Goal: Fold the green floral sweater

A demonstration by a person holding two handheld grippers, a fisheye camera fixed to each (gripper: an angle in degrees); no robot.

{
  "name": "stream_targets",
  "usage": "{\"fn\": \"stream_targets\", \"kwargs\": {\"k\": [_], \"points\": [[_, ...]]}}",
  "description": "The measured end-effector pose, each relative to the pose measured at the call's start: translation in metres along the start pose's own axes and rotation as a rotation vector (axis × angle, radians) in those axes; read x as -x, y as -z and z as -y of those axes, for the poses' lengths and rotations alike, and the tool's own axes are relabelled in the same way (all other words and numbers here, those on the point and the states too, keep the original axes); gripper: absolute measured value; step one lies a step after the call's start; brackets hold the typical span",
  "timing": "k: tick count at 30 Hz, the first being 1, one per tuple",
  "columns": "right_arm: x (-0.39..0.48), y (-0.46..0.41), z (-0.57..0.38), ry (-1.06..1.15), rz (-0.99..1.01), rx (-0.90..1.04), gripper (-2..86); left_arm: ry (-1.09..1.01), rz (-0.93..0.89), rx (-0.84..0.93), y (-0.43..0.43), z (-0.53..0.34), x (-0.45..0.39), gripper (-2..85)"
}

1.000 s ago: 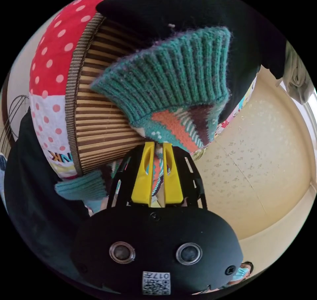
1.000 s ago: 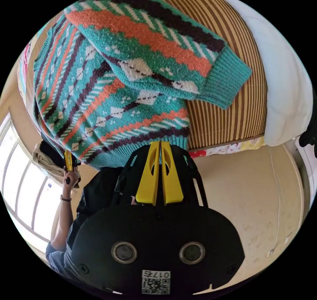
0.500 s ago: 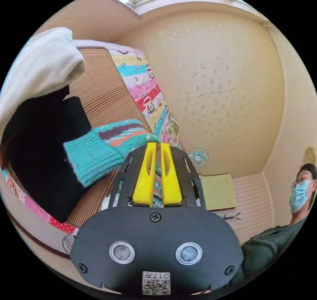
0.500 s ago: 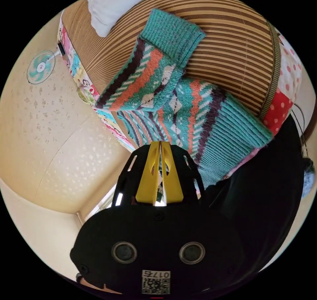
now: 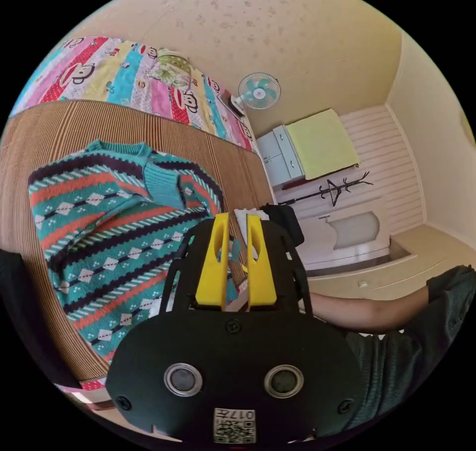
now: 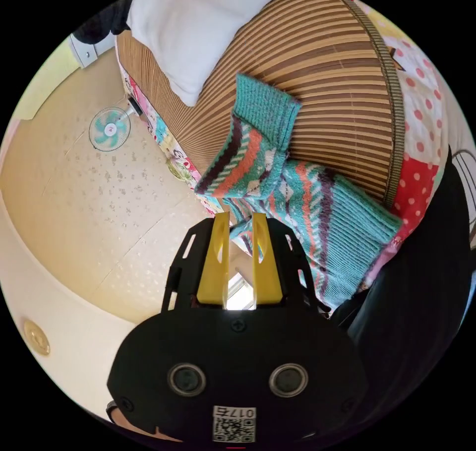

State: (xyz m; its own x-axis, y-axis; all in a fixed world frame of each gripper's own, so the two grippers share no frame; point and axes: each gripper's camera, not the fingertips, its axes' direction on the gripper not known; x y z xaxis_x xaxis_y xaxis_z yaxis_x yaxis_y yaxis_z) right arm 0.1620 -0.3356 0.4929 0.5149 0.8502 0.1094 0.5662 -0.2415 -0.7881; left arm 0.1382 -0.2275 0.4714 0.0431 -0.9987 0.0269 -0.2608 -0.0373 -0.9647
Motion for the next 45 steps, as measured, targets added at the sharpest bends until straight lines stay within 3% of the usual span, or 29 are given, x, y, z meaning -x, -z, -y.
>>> {"fn": "stream_targets", "kwargs": {"k": [5, 11, 15, 17, 19, 22, 26, 28, 31, 38, 41, 43, 45], "points": [[-0.015, 0.025, 0.02, -0.075, 0.055, -0.081, 9.9, 0.139, 0.084, 0.226, -0.049, -0.06, 0.023, 6.6], [-0.033, 0.02, 0.05, -0.138, 0.093, -0.103, 10.9, 0.27, 0.214, 0.249, -0.022, -0.092, 0.052, 6.6], [-0.025, 0.02, 0.06, -0.176, 0.052, -0.125, 4.3, 0.301, 0.274, 0.226, -0.011, -0.092, 0.054, 6.6], [-0.003, 0.025, 0.065, -0.037, 0.188, -0.14, 2.0, 0.329, 0.277, 0.212, -0.011, -0.093, 0.054, 6.6], [0.044, 0.036, 0.075, 0.199, 0.467, -0.091, 1.1, 0.329, 0.276, 0.205, -0.014, -0.094, 0.052, 6.6], [0.118, 0.059, 0.075, 0.425, 0.516, -0.027, 1.0, 0.337, 0.273, 0.221, -0.025, -0.099, 0.051, 6.6], [0.169, 0.075, 0.073, 0.45, 0.202, -0.013, 2.2, 0.361, 0.225, 0.233, -0.041, -0.105, 0.056, 6.6], [0.158, 0.065, 0.08, 0.327, -0.244, -0.013, 6.6, 0.365, 0.211, 0.233, -0.047, -0.107, 0.058, 6.6], [0.1, 0.031, 0.088, 0.246, -0.593, 0.123, 13.7, 0.372, 0.195, 0.249, -0.055, -0.11, 0.061, 6.6], [0.013, -0.015, 0.062, 0.233, -0.379, 0.094, 12.5, 0.375, 0.193, 0.287, -0.048, -0.117, 0.064, 6.6], [-0.006, -0.023, 0.048, 0.177, -0.112, -0.027, 7.1, 0.4, 0.211, 0.294, -0.039, -0.125, 0.075, 6.5], [-0.002, -0.027, 0.036, 0.219, 0.226, -0.067, 4.0, 0.437, 0.203, 0.287, -0.031, -0.131, 0.084, 6.5], [0.013, -0.024, 0.026, 0.288, 0.438, -0.077, 3.1, 0.456, 0.183, 0.259, -0.018, -0.136, 0.091, 6.5]]}}
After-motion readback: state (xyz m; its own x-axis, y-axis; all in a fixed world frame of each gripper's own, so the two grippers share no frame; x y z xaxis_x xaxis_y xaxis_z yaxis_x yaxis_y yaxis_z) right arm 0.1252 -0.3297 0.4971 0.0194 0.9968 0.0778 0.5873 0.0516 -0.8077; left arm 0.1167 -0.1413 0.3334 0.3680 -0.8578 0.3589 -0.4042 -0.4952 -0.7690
